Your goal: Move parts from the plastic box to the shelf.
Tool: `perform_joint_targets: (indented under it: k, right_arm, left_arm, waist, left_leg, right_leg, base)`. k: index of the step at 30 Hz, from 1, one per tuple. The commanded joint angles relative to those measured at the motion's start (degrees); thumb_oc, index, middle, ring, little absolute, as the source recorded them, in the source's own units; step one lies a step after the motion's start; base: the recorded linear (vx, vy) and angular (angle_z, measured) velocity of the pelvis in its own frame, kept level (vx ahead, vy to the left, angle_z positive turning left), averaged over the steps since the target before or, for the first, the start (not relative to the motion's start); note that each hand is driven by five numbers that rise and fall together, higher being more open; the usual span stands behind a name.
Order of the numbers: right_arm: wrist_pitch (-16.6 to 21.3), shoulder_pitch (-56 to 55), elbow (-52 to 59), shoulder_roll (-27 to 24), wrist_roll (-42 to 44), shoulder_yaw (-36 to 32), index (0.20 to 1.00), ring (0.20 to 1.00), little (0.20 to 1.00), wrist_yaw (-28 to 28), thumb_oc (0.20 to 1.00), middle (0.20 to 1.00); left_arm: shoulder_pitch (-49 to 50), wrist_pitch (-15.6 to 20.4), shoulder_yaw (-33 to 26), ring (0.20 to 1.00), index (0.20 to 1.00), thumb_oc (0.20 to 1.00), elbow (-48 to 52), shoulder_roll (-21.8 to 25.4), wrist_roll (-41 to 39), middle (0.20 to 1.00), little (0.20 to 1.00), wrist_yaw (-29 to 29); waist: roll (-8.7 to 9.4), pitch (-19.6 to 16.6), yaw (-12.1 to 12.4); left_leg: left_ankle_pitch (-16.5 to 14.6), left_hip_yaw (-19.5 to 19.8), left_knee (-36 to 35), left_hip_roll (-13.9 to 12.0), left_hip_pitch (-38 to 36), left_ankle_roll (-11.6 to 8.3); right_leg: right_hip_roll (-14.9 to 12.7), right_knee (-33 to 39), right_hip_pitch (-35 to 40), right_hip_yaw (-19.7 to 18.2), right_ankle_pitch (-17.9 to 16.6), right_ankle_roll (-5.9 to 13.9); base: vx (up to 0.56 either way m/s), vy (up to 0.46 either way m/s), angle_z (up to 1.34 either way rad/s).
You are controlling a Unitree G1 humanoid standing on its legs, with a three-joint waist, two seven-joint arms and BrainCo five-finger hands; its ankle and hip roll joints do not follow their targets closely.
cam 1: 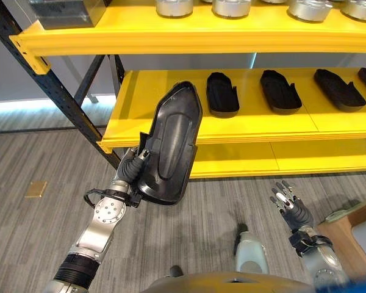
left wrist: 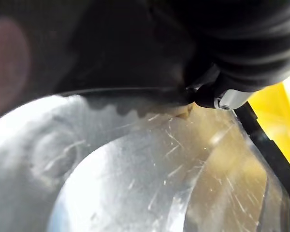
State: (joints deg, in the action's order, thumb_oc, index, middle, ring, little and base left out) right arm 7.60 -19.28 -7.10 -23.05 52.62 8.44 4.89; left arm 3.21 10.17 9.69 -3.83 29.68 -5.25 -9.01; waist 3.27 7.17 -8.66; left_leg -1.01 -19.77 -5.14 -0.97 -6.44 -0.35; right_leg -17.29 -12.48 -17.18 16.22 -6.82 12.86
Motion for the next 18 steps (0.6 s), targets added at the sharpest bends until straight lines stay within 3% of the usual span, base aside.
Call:
perform_joint_targets:
  k: [1,4,5,7,8,9,10,12,13,16,18]
  right_arm:
    - [3.15,1.77,4.03,-1.2,2.06,-2.47,1.0,1.0,1.0,1.58,1.0,1.0]
    - [3.29,1.83,3.96,-2.38,1.45,-3.37,1.0,1.0,1.0,1.09,1.0,1.0]
    - [3.71,1.76,3.4,-3.62,1.57,-4.31,1.0,1.0,1.0,0.78,1.0,1.0]
    - [3.95,2.12,3.55,-4.4,1.23,-4.55,1.0,1.0,1.0,0.52,1.0,1.0]
    - [4.2,2.05,3.26,-5.34,0.77,-5.53,1.0,1.0,1.0,0.26,1.0,1.0]
    - [4.37,1.2,2.7,-5.04,0.68,-6.1,1.0,1.0,1.0,0.04,1.0,1.0]
    - [4.37,1.22,2.7,-5.03,0.68,-6.11,1.0,1.0,1.0,0.04,1.0,1.0]
    - [4.68,1.13,2.39,-5.55,0.73,-6.11,1.0,1.0,1.0,-0.21,1.0,1.0]
    - [4.78,1.24,1.83,-5.81,0.57,-6.09,1.0,1.0,1.0,-0.32,1.0,1.0]
    - [4.97,1.72,1.61,-6.29,0.61,-5.88,1.0,1.0,1.0,-0.25,1.0,1.0]
    - [5.04,1.8,1.4,-5.05,1.26,-5.47,1.0,1.0,1.0,-0.1,1.0,1.0]
  left_arm:
    - [-3.22,5.22,-2.85,0.2,0.2,0.2,3.06,-0.49,-3.45,0.2,0.2,0.69]
    - [-2.88,5.39,-2.56,0.2,0.2,0.2,3.58,-0.95,-4.09,0.2,0.2,1.38]
    - [-2.79,5.39,-2.18,0.2,0.2,0.2,3.46,-1.3,-5.81,0.2,0.2,1.93]
    - [-2.72,5.45,-2.12,0.2,0.2,0.2,3.54,-1.55,-6.36,0.2,0.2,1.92]
    - [-2.34,5.14,-2.86,0.2,0.2,0.2,3.68,-1.46,-6.45,0.2,0.2,2.05]
    - [-0.91,4.97,-3.88,0.2,0.2,0.2,4.4,-1.47,-6.0,0.2,0.2,2.43]
    - [-0.93,4.96,-3.89,0.2,0.2,0.2,4.41,-1.45,-5.99,0.2,0.2,2.43]
    - [-0.29,5.03,-5.38,0.2,0.2,0.2,4.71,-1.17,-5.1,0.2,0.2,1.59]
    - [-0.69,4.99,-5.84,0.2,0.2,0.2,4.52,-1.21,-4.91,0.2,0.2,1.1]
    - [-1.48,5.35,-6.44,0.2,0.2,0.2,4.44,-1.24,-4.61,0.2,0.2,0.62]
    - [-2.42,5.75,-7.33,0.2,0.2,0.2,4.19,-0.77,-4.33,0.2,0.2,-0.34]
  waist:
    - [0.41,-0.13,0.35]
    - [-0.14,-0.11,0.33]
    - [0.01,0.82,0.54]
    - [0.25,1.6,0.83]
    - [1.07,2.1,0.82]
    - [0.18,1.78,0.34]
    - [0.26,1.74,0.36]
    - [-0.73,1.56,1.38]
    - [-1.21,1.42,0.88]
    - [-2.3,1.55,0.89]
    - [-3.08,1.63,0.73]
  left_leg:
    - [-1.04,1.97,0.33,-6.84,-4.88,-4.21]
    - [0.2,2.05,4.8,-8.62,-4.02,-5.62]
    - [2.93,3.97,12.75,-10.54,0.31,-7.76]
    - [3.65,6.13,15.7,-10.15,2.36,-8.05]
    - [5.2,6.78,17.57,-11.31,5.72,-8.76]
    - [8.27,2.71,10.89,-15.4,2.82,-9.61]
    - [8.53,2.64,10.68,-15.28,2.85,-9.54]
    - [14.96,4.88,2.81,-19.75,3.99,-10.01]
    - [16.53,3.62,0.8,-20.98,4.04,-10.46]
    - [16.74,3.12,0.6,-20.68,4.59,-10.98]
    - [13.26,0.24,1.98,-19.92,3.11,-10.3]
  right_leg:
    - [4.22,7.14,8.13,-1.83,-1.98,-2.21]
    - [4.84,7.49,10.34,-0.02,-0.55,-3.29]
    - [6.24,8.45,12.1,-0.42,1.13,-5.28]
    - [6.23,8.5,12.19,0.06,1.22,-5.85]
    - [5.79,9.11,12.52,1.08,1.95,-6.56]
    - [6.02,8.91,12.57,1.27,2.78,-6.03]
    - [5.96,9.02,12.47,1.23,2.59,-6.08]
    - [5.18,7.86,11.36,0.56,3.94,-5.4]
    - [4.4,6.87,10.48,1.14,4.26,-4.99]
    - [4.17,4.84,9.23,0.63,4.17,-4.77]
    - [3.27,2.69,8.43,-0.87,4.24,-4.35]
  base:
    - [0.21,-0.268,0.57]
    - [0.11,-0.214,0.15]
    - [0.03,-0.186,0.12]
    - [0.01,-0.211,0.13]
    - [0.06,-0.145,0.3]
    - [0.05,-0.084,0.37]
    - [0.08,0.094,0.48]
    - [0.04,0.142,-0.02]
    - [0.04,0.119,-0.19]
    - [0.03,0.063,-0.13]
    - [0.11,0.144,-0.16]
